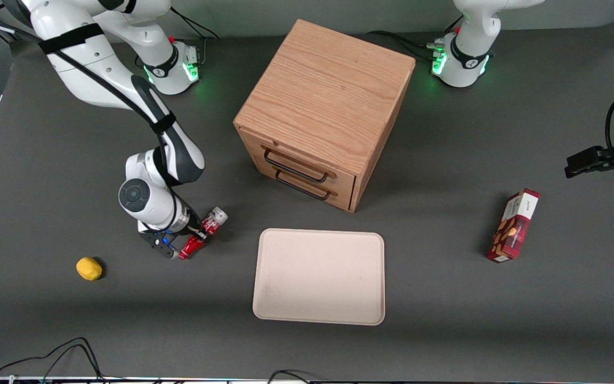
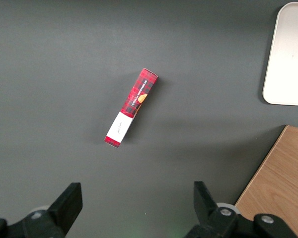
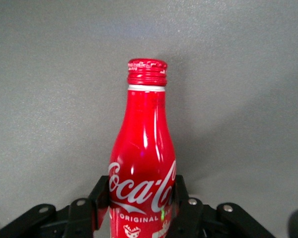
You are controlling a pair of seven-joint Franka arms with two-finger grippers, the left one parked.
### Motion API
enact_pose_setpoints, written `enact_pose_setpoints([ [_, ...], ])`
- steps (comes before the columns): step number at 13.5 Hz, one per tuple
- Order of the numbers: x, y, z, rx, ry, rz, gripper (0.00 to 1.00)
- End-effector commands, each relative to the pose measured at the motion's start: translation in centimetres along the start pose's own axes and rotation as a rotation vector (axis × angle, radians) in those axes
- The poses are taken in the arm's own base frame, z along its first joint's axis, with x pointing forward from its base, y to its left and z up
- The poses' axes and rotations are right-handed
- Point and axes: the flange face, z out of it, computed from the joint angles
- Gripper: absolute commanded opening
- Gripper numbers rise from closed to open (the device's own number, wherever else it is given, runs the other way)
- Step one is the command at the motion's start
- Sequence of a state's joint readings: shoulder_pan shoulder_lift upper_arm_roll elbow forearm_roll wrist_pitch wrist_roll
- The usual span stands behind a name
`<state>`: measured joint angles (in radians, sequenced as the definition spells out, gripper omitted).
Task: Place coke bottle on tray
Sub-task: 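Close the right gripper around the bottle's body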
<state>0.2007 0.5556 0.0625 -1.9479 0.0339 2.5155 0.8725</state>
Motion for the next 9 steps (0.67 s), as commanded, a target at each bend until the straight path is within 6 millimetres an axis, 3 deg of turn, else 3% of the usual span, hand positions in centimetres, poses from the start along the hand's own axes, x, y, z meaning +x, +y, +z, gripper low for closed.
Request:
enact_pose_setpoints([
  [1, -0.3, -0.3, 0.2, 0.002, 0.022, 0.015, 0.0],
  [4, 0.0, -0.5, -1.3, 0.004, 0.027, 0.012, 0.0],
  [6, 0.8, -0.7, -5.6, 0.0, 0.028, 0.01, 0.0],
  [9, 2.1, -1.4, -14.5, -0.016, 0.023, 0.002, 0.0],
])
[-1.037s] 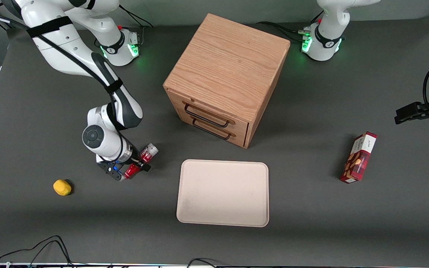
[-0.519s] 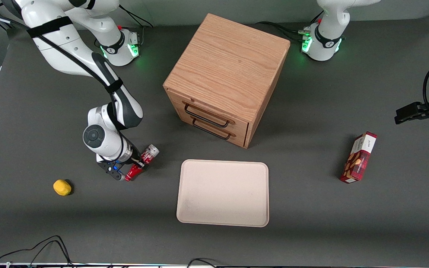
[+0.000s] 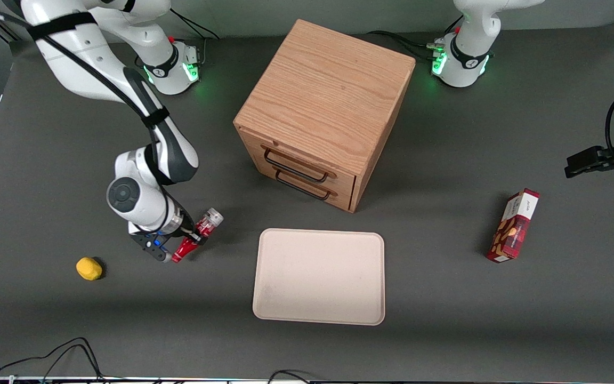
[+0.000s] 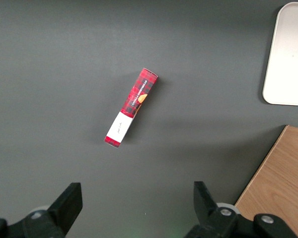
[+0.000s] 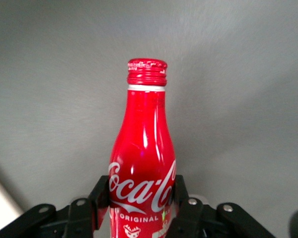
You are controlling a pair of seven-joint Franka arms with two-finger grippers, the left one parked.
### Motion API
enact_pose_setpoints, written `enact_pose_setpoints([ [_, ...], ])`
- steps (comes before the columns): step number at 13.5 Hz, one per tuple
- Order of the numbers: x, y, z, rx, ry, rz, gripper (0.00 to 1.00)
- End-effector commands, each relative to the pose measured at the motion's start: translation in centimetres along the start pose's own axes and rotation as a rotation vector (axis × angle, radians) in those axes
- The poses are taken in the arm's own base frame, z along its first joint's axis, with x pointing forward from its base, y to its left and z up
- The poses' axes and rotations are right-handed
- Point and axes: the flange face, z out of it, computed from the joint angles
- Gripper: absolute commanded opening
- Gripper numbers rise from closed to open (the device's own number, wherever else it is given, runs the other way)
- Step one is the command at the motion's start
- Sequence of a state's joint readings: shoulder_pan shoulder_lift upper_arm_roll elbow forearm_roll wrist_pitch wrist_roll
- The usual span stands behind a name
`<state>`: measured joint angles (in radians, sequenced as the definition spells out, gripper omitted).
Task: Place coke bottle on tray
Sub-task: 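Lift the bottle and carry it over the cream tray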
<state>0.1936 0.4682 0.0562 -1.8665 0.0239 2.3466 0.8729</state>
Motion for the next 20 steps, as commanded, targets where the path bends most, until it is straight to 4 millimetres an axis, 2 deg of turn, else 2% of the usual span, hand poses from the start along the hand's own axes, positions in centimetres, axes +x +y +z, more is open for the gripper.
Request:
enact_pose_setpoints([
  [1, 1.0, -0.4, -10.5, -0.02, 0.008, -0.01, 0.0],
  [5, 2.7, -1.2, -24.9, -0.061, 0.047, -0.048, 0.0],
  [6, 2.9, -1.6, -27.2, -0.056, 0.053, -0.048, 0.0],
  [7, 2.9, -2.0, -28.7, -0.049, 0.059, -0.052, 0.0],
  [10, 2.3, -4.4, -29.5, -0.013, 0.071, -0.083, 0.0],
  [12, 0.0, -9.1, -29.2, 0.033, 0.096, -0.137, 0.0],
  [13, -0.2, -10.7, -28.6, 0.059, 0.108, -0.151, 0.0],
  [15, -2.3, -14.6, -25.8, 0.104, 0.131, -0.205, 0.0],
  [17, -3.3, -17.5, -22.7, 0.171, 0.143, -0.231, 0.0],
  [20, -4.2, -20.6, -17.7, 0.25, 0.139, -0.253, 0.0],
])
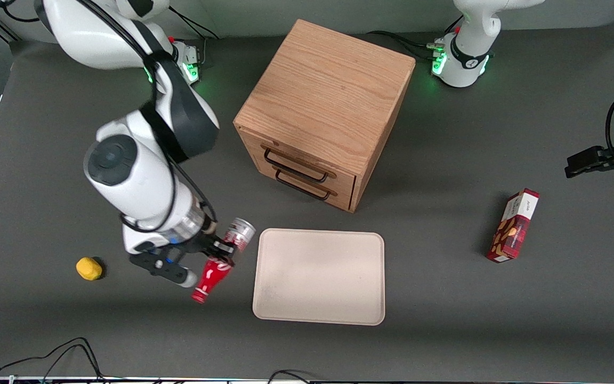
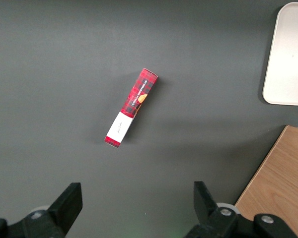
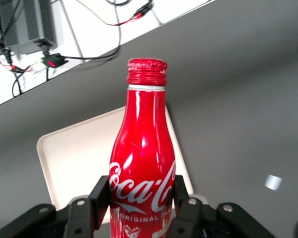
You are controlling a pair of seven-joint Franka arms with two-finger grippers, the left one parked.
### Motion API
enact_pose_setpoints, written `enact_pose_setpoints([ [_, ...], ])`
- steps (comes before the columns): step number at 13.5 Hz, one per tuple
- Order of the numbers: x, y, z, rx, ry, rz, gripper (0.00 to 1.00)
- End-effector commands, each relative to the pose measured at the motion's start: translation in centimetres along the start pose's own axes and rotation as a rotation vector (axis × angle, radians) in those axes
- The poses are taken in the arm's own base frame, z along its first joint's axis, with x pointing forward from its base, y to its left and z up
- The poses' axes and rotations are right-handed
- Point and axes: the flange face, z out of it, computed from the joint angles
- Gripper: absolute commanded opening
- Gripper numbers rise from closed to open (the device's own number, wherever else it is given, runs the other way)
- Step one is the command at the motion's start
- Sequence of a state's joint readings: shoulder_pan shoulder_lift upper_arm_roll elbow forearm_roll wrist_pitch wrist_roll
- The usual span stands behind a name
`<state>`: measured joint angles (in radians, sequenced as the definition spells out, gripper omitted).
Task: Place coke bottle on tray
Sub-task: 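Lift the bottle and carry it over the cream tray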
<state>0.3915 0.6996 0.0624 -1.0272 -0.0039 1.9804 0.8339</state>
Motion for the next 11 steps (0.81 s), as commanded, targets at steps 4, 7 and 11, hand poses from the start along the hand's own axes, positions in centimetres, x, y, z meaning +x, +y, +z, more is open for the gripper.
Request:
enact_pose_setpoints([
  [4, -1.8, -2.7, 10.9, 0.085, -0.036, -0.021, 0.0],
  [7, -3.2, -2.7, 15.8, 0.093, -0.067, -0.017, 0.0],
  [11, -3.6, -1.8, 19.8, 0.094, -0.091, -0.01, 0.0],
])
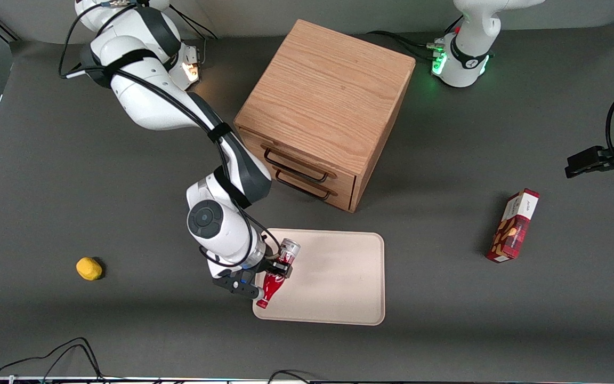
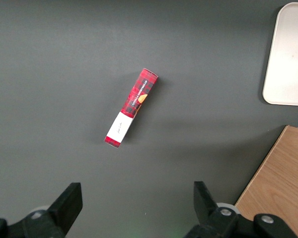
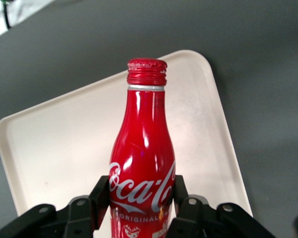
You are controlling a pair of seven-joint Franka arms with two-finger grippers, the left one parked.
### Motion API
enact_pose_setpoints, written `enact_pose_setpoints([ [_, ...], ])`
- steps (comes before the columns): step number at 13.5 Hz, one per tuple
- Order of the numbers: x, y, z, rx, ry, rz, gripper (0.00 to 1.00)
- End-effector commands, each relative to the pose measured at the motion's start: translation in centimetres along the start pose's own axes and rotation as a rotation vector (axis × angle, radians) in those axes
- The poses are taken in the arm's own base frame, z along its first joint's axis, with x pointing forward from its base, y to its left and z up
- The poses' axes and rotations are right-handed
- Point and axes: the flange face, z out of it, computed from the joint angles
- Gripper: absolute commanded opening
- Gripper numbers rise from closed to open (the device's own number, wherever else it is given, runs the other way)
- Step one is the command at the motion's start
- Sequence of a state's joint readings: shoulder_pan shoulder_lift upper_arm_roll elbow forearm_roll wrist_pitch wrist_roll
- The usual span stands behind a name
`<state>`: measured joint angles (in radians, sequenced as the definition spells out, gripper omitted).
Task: Place coke bottle on tray
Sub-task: 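Lower the bottle onto the tray and open the right gripper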
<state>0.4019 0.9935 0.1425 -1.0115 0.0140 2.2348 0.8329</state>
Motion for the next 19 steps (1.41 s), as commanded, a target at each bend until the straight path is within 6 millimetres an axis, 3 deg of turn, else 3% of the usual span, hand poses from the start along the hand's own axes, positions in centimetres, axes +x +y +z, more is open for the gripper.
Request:
enact_pose_setpoints([
  [1, 0.5, -0.4, 0.9, 0.044, -0.001, 0.001, 0.0],
  [6, 0.7, 0.9, 3.8, 0.04, -0.007, 0.012, 0.0],
  [14, 1.7, 3.7, 4.8, -0.025, -0.088, -0.294, 0.0],
  [19, 1.3, 4.0, 5.5, -0.043, -0.117, -0.316, 0.0],
])
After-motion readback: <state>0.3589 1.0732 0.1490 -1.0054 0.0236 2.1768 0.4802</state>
